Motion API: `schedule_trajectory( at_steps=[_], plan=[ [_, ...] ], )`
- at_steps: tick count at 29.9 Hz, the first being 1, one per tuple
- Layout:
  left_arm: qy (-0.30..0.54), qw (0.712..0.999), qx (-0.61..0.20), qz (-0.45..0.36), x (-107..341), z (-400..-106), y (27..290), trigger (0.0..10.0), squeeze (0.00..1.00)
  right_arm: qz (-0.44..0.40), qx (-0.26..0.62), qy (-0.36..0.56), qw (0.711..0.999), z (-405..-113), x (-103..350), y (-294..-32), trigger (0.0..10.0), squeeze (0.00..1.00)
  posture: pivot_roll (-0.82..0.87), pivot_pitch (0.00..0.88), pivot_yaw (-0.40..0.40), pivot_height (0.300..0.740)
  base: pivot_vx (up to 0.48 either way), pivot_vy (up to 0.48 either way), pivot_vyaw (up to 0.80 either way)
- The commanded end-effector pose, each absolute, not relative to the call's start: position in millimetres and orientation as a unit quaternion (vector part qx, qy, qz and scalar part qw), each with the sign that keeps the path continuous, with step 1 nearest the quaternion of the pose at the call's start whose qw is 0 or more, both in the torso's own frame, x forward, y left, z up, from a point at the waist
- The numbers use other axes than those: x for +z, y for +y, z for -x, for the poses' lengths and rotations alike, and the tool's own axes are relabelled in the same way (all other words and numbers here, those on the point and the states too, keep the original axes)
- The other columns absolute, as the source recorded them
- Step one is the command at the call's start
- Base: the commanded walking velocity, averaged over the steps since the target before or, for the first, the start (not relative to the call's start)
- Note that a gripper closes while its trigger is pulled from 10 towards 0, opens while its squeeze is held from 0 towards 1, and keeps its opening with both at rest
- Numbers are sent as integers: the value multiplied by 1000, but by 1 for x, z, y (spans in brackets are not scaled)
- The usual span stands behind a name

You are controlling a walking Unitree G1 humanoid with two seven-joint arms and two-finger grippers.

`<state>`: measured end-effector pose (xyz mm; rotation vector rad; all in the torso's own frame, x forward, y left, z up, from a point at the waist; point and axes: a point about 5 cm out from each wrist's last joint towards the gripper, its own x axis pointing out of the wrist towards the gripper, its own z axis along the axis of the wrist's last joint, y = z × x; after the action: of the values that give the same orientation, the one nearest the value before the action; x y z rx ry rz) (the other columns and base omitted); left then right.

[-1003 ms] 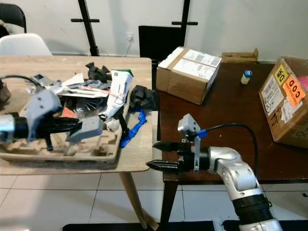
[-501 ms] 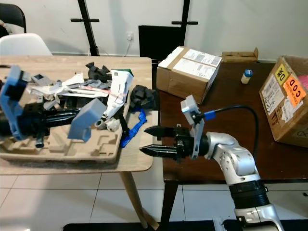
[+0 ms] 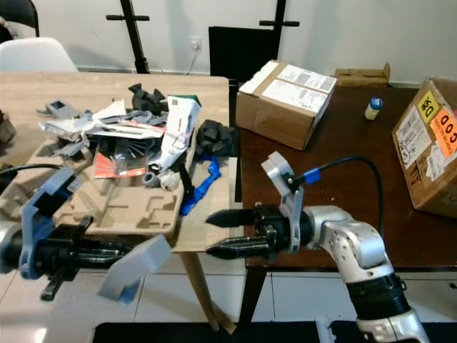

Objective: Picking trash to rubbish bin

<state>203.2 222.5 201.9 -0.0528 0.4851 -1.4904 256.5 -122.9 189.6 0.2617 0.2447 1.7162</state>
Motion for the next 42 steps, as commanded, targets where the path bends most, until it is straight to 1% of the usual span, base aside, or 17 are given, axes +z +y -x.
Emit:
schedule_trajectory(
  at_steps=[1, 4, 5, 10, 15, 17, 20, 25, 26, 27, 28, 29, 30, 32, 34, 36, 42],
  plan=[
    [278, 687, -672, 11, 192, -190, 222, 0, 0, -121, 763, 140, 620, -244, 177, -122, 10000, 0, -39, 159, -27, 740, 0, 0, 0],
    [300, 680, -669, 7, 186, -184, 221, 0, 0, -118, 763, 152, 618, -241, 171, -122, 10000, 0, -38, 159, -27, 740, 0, 0, 0],
    [335, 674, -658, 6, 175, -174, 221, 0, 0, -114, 759, 177, 616, -235, 158, -122, 10000, 0, -36, 157, -18, 740, 0, 0, 0],
    [366, 673, -642, 6, 163, -164, 223, 0, 0, -109, 755, 200, 615, -228, 146, -122, 10000, 0, -34, 153, -17, 740, 0, 0, 0],
    [427, 691, -583, -5, 133, -148, 232, 0, 0, -93, 749, 246, 608, -215, 124, -122, 10000, 0, -25, 143, -24, 740, 0, 0, 0],
    [461, 694, -551, -44, 119, -141, 238, 0, 0, -61, 742, 274, 609, -211, 112, -125, 10000, 0, -25, 140, -30, 740, 0, 0, 0],
    [474, 714, -510, -71, 104, -141, 243, 0, 0, -40, 731, 292, 615, -210, 103, -128, 10000, 0, -24, 137, -31, 740, 0, 0, 0],
    [466, 796, -376, -85, 60, -159, 245, 0, 0, -19, 646, 371, 666, -222, 70, -141, 10000, 0, -27, 115, -37, 740, 0, 0, 0],
    [466, 796, -376, -85, 60, -159, 245, 0, 0, -19, 646, 371, 666, -222, 70, -141, 10000, 0, -27, 115, -37, 740, 0, 0, 0],
    [465, 812, -341, -87, 48, -163, 247, 0, 0, -19, 626, 380, 681, -225, 64, -143, 10000, 0, -28, 113, -36, 740, 0, 0, 0],
    [465, 812, -341, -87, 48, -163, 247, 0, 0, -19, 626, 380, 681, -225, 64, -143, 10000, 0, -28, 113, -36, 740, 0, 0, 0],
    [461, 829, -305, -88, 34, -167, 248, 0, 0, -28, 601, 388, 698, -230, 58, -144, 10000, 0, -31, 111, -35, 740, 0, 0, 0],
    [461, 829, -305, -88, 34, -167, 248, 0, 0, -28, 601, 388, 698, -230, 58, -144, 10000, 0, -31, 111, -35, 740, 0, 0, 0],
    [447, 863, -230, -60, 11, -175, 247, 0, 0, -50, 546, 397, 736, -240, 46, -144, 10000, 0, -32, 114, -32, 740, 0, 0, 0],
    [435, 880, -185, -35, -1, -180, 244, 0, 0, -64, 520, 393, 755, -246, 39, -142, 10000, 0, -32, 114, -32, 740, 0, 0, 0],
    [424, 894, -142, -8, -11, -185, 239, 0, 0, -63, 508, 381, 770, -251, 34, -136, 10000, 0, -37, 118, -28, 740, 0, 0, 0],
    [450, 886, -106, 21, -29, -182, 231, 0, 0, -29, 489, 398, 776, -249, 18, -131, 10000, 0, -37, 119, -29, 740, 0, 0, 0]
  ],
)
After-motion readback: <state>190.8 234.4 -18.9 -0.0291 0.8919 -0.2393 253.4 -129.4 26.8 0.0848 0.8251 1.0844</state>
